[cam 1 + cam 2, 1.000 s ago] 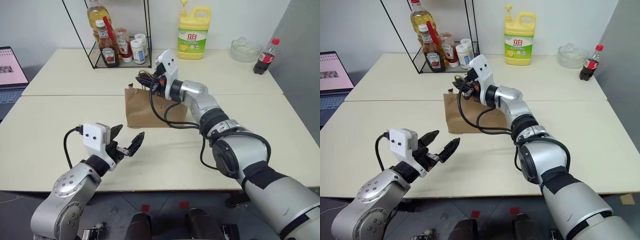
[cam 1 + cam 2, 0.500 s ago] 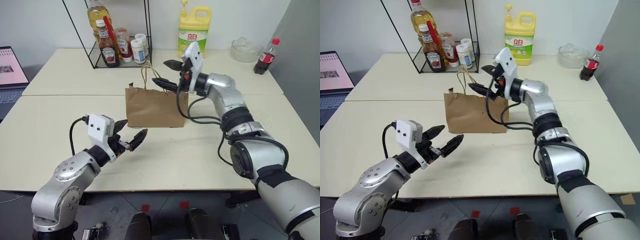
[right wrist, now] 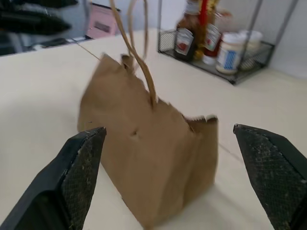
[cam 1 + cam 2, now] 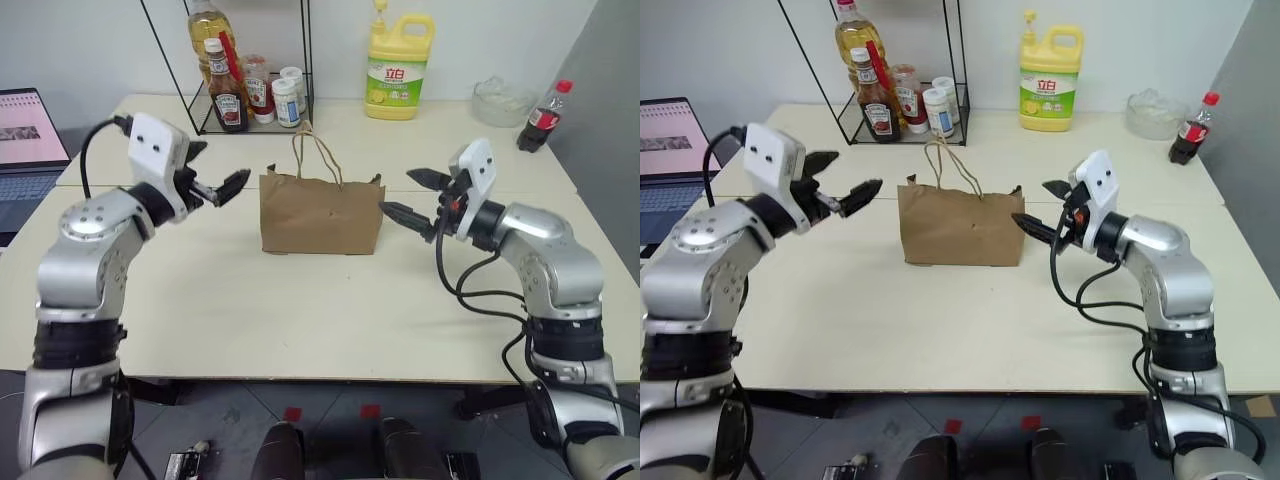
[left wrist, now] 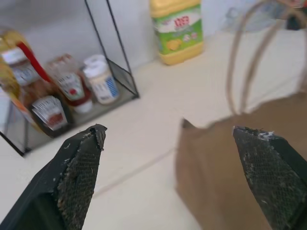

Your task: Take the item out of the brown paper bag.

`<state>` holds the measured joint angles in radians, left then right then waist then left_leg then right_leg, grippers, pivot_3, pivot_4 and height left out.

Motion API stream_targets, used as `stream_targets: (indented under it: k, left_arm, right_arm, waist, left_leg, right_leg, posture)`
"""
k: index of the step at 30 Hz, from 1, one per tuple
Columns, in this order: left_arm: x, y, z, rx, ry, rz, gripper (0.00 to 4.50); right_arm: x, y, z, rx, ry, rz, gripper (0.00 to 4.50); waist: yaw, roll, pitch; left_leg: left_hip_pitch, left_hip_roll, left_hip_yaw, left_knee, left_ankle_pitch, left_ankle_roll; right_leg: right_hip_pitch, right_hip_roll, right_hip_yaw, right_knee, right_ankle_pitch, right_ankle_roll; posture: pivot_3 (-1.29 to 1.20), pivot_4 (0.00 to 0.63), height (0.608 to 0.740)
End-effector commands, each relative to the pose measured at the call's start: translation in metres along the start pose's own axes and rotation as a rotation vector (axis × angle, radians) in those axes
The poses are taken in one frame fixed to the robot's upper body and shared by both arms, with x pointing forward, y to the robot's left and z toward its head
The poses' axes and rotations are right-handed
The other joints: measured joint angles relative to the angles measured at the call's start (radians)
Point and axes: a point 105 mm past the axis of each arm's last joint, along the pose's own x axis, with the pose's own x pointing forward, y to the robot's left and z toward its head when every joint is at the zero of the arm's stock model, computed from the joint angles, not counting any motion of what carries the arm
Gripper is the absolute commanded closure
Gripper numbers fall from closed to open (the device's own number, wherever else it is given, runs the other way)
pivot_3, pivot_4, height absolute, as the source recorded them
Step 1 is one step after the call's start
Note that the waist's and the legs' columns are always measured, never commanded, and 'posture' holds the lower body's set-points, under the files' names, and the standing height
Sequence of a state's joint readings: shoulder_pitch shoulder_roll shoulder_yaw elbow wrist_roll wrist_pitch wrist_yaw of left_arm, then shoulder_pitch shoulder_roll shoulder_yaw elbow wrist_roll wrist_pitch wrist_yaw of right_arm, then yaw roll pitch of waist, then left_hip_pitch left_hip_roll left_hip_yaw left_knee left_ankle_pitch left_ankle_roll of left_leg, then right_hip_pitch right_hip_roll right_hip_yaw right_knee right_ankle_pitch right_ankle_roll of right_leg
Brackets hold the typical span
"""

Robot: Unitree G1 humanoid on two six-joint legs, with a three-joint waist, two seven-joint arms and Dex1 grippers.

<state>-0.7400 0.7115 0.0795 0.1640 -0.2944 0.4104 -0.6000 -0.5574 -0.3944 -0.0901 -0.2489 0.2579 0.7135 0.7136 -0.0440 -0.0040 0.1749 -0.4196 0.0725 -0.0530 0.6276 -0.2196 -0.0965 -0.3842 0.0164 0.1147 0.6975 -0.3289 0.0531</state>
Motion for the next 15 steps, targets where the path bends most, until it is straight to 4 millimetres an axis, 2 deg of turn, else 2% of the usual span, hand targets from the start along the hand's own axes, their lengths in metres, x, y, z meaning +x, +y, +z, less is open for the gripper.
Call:
stream_targets:
  k: [1, 3, 5, 7, 11, 15]
  left_arm:
    - [0.030, 0.016, 0.015, 0.101, -0.021, 0.044, 0.00]
    - [0.052, 0.009, 0.019, 0.145, -0.011, 0.002, 0.00]
    - [0.073, -0.002, 0.024, 0.191, 0.003, -0.047, 0.00]
    - [0.082, -0.007, 0.025, 0.220, 0.011, -0.070, 0.00]
    - [0.089, -0.019, 0.011, 0.258, 0.095, -0.159, 0.00]
    - [0.081, -0.028, -0.008, 0.240, 0.193, -0.290, 0.00]
  right_arm:
    - [-0.015, 0.015, -0.007, -0.029, 0.007, -0.101, 0.04]
    - [-0.023, 0.031, -0.022, -0.011, 0.037, -0.124, 0.04]
    - [-0.030, 0.037, -0.028, 0.020, 0.044, -0.161, 0.04]
    - [-0.032, 0.039, -0.029, 0.034, 0.046, -0.186, 0.04]
    - [-0.036, 0.034, -0.032, 0.037, 0.051, -0.242, 0.04]
    - [-0.038, 0.029, -0.032, 0.038, 0.051, -0.271, 0.04]
  waist:
    - [0.012, -0.001, 0.000]
    - [0.013, -0.001, 0.000]
    - [0.013, -0.001, 0.001]
    - [0.012, -0.002, 0.001]
    - [-0.009, -0.002, 0.001]
    - [-0.015, -0.002, 0.001]
  left_leg:
    - [-0.001, 0.000, -0.001, 0.000, 0.000, 0.000]
    - [-0.004, -0.001, -0.001, 0.001, 0.000, 0.000]
    - [-0.006, -0.002, -0.001, 0.002, 0.000, 0.000]
    - [-0.006, -0.003, -0.002, 0.002, 0.000, 0.000]
    - [-0.006, -0.002, -0.002, 0.001, 0.000, 0.001]
    - [-0.006, -0.002, -0.002, 0.000, 0.000, 0.000]
  right_leg:
    - [0.000, 0.000, -0.001, 0.000, 0.000, 0.000]
    - [-0.003, 0.000, 0.000, 0.000, 0.000, 0.000]
    - [-0.003, -0.001, 0.000, 0.000, 0.000, 0.000]
    - [-0.003, -0.001, 0.000, 0.000, 0.000, 0.000]
    - [-0.004, 0.000, 0.000, 0.000, 0.000, 0.001]
    - [-0.004, 0.000, 0.000, 0.000, 0.000, 0.001]
  posture:
    - [0.00, 0.150, 0.740]
    - [0.00, 0.150, 0.740]
    - [0.00, 0.150, 0.740]
    - [0.00, 0.150, 0.740]
    - [0.00, 0.150, 0.740]
    - [0.00, 0.150, 0.740]
